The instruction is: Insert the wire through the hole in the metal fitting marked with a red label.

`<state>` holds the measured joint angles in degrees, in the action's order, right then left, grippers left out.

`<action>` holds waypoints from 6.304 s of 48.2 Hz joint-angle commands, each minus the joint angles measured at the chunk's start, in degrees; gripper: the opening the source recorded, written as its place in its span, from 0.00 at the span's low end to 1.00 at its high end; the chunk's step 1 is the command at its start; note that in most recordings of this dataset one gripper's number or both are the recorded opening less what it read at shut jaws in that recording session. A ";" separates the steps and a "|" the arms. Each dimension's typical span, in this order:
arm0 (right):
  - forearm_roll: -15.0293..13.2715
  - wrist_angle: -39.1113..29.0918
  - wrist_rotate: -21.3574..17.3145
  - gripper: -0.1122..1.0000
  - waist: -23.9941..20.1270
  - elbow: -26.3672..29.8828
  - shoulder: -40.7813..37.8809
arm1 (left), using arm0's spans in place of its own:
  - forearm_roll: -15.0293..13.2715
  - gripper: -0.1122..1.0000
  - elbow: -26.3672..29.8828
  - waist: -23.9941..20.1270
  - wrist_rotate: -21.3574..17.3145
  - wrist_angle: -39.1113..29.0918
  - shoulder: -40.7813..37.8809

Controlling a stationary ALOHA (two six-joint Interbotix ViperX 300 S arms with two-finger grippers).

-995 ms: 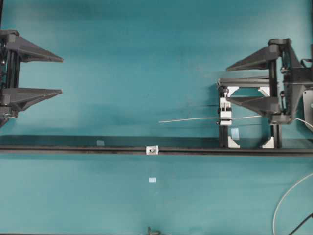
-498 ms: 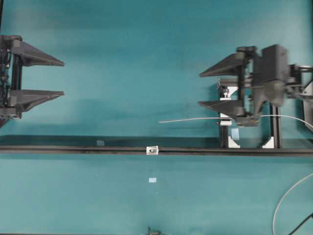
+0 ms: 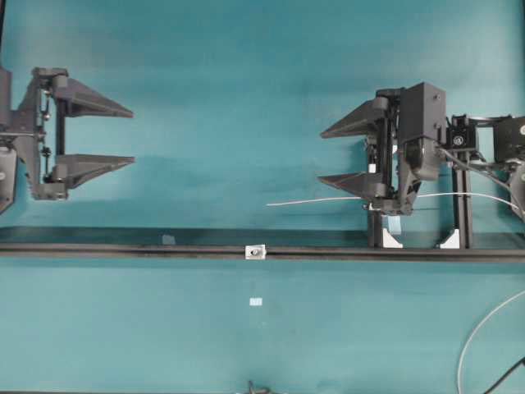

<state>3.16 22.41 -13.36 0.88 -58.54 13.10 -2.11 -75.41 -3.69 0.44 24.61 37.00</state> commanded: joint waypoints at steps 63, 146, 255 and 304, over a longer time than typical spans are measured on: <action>-0.09 7.38 -2.81 0.91 -3.96 1.85 -12.74 | 0.18 0.89 3.69 0.79 -3.25 18.81 -26.81; 0.00 8.61 -4.22 0.47 -4.48 2.46 -16.61 | 0.18 0.89 3.43 0.79 -3.25 18.81 -27.16; 3.78 7.21 -3.08 0.10 -12.30 -5.01 6.68 | -2.29 0.89 7.03 8.79 0.35 6.15 -15.47; 36.83 33.66 12.30 0.10 -30.85 -3.69 -18.11 | -2.29 0.88 10.28 17.58 6.15 33.84 -43.86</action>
<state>40.17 54.49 -0.35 -29.62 -62.84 -3.96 -4.31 -66.01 13.54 6.59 57.74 -6.86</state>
